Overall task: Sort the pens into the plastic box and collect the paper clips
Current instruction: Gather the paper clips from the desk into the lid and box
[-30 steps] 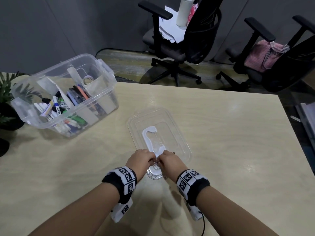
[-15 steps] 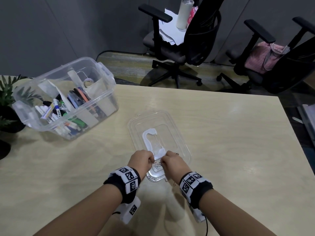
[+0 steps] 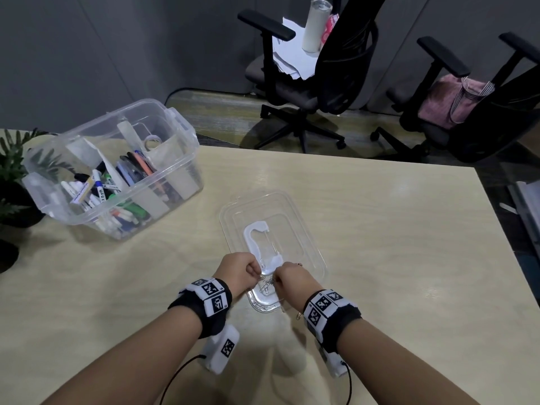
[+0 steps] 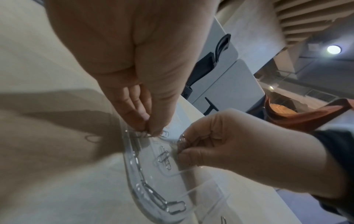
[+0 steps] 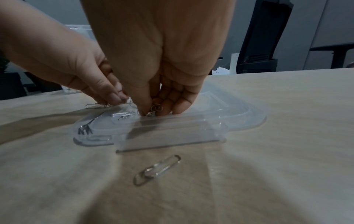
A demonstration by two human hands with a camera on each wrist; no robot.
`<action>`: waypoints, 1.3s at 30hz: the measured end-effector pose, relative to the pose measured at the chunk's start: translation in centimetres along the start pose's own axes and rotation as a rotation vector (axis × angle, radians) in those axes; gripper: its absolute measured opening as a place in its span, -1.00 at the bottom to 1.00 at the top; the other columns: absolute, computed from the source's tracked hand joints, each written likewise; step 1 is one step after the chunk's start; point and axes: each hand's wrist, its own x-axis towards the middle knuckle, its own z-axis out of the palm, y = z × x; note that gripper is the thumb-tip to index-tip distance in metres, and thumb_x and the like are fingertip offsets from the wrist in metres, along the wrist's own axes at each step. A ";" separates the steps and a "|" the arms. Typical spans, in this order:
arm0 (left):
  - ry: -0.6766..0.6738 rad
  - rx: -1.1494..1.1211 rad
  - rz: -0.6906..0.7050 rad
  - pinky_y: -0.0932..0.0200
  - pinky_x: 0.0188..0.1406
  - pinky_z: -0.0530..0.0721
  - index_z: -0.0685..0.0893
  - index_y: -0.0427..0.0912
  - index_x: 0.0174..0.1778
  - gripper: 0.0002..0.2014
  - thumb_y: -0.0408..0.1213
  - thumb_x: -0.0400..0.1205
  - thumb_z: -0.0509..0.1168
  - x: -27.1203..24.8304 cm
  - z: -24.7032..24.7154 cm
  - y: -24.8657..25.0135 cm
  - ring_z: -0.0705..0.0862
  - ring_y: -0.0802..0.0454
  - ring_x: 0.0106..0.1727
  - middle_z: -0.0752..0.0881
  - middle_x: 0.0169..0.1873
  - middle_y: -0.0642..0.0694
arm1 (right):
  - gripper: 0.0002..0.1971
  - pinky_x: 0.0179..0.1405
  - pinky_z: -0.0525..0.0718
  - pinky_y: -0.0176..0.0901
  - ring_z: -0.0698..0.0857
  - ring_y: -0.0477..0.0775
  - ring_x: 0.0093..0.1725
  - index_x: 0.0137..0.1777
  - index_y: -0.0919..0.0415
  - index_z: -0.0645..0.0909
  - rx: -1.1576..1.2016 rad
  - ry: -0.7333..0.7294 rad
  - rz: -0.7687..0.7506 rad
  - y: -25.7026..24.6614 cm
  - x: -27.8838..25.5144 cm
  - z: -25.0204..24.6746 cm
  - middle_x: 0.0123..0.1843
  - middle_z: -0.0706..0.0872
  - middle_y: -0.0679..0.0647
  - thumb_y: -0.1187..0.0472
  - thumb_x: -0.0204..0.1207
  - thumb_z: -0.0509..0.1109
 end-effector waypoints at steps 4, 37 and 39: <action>0.021 -0.082 0.019 0.31 -0.28 0.68 0.68 -0.05 -0.35 -0.74 -0.55 0.39 0.42 -0.6 -1.3 -0.3 0.66 0.13 -0.38 0.77 -0.32 -0.14 | -0.75 0.12 0.55 -0.08 0.62 0.23 0.16 0.16 0.26 0.66 0.038 0.015 -0.020 -0.2 -0.2 -0.1 0.17 0.65 0.20 0.22 0.65 0.21; 0.594 -0.151 0.221 0.29 -0.03 0.66 0.71 -0.20 0.06 -0.81 -0.48 0.60 0.28 3.4 -25.3 0.5 0.68 0.13 -0.05 0.74 0.01 -0.08 | -0.87 -0.10 0.35 -0.45 0.69 0.06 -0.03 -0.02 0.26 0.77 0.266 0.510 -0.345 -18.0 12.7 -20.1 -0.05 0.79 0.13 0.26 0.48 0.47; 0.609 -0.202 0.293 0.53 -0.14 0.57 0.70 -0.15 0.02 -0.84 -0.45 0.60 0.31 2.1 -24.9 0.8 0.65 0.33 -0.17 0.74 -0.04 -0.03 | -0.85 -0.11 0.38 -0.41 0.69 0.08 -0.03 0.01 0.25 0.77 0.250 0.473 -0.353 -19.5 14.0 -19.4 -0.05 0.79 0.14 0.23 0.49 0.47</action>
